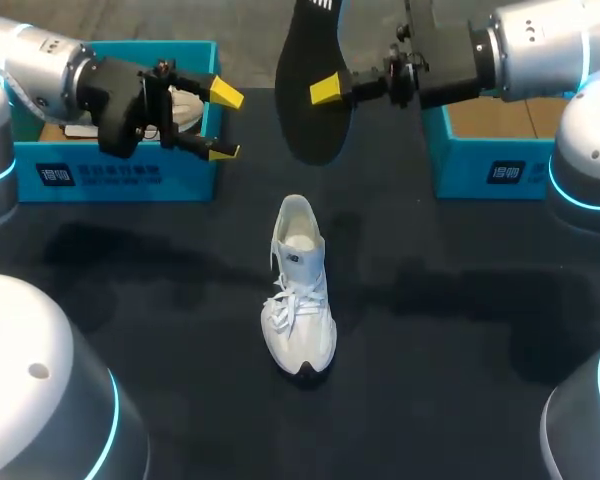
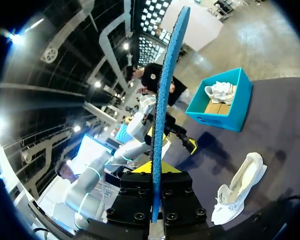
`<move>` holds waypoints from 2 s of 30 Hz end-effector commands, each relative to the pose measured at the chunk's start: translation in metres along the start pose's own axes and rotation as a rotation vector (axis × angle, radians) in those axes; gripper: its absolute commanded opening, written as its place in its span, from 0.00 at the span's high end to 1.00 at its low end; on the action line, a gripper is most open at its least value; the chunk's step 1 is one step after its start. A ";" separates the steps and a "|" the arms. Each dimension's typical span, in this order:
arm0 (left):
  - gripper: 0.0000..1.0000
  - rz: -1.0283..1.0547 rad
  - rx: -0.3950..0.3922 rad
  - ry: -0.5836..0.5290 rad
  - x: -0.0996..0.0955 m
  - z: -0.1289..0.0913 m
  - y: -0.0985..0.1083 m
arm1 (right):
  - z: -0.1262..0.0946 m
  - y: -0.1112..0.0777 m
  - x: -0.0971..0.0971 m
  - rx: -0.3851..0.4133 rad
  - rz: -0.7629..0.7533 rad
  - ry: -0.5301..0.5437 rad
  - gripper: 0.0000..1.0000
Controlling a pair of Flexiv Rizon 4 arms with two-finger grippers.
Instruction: Take the shoe out of the shoebox, open the shoe tongue, remove and reinsert the insole, then place the shoe into the shoebox
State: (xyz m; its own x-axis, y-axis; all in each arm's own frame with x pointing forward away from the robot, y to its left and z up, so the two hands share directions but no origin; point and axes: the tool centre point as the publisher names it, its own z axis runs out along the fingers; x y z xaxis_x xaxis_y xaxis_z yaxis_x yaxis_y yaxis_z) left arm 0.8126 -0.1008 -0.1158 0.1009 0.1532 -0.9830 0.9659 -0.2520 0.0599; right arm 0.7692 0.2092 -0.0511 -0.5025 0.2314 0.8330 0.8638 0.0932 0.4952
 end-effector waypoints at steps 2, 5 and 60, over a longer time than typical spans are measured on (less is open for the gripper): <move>0.00 0.001 0.002 0.002 0.000 0.000 0.000 | 0.002 0.000 0.000 -0.001 0.000 -0.001 1.00; 0.00 0.001 0.002 0.002 0.000 0.000 0.000 | 0.002 0.000 0.000 -0.001 0.000 -0.001 1.00; 0.00 -0.047 0.081 0.230 0.112 -0.018 0.066 | 0.063 0.017 -0.155 -0.091 -0.328 -0.072 1.00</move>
State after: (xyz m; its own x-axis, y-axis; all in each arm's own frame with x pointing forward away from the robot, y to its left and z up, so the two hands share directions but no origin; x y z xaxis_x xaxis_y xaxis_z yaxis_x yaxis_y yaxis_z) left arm 0.8873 -0.0792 -0.2129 0.1156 0.3837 -0.9162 0.9520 -0.3061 -0.0080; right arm 0.8633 0.2329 -0.1793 -0.7465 0.2720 0.6073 0.6489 0.0956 0.7548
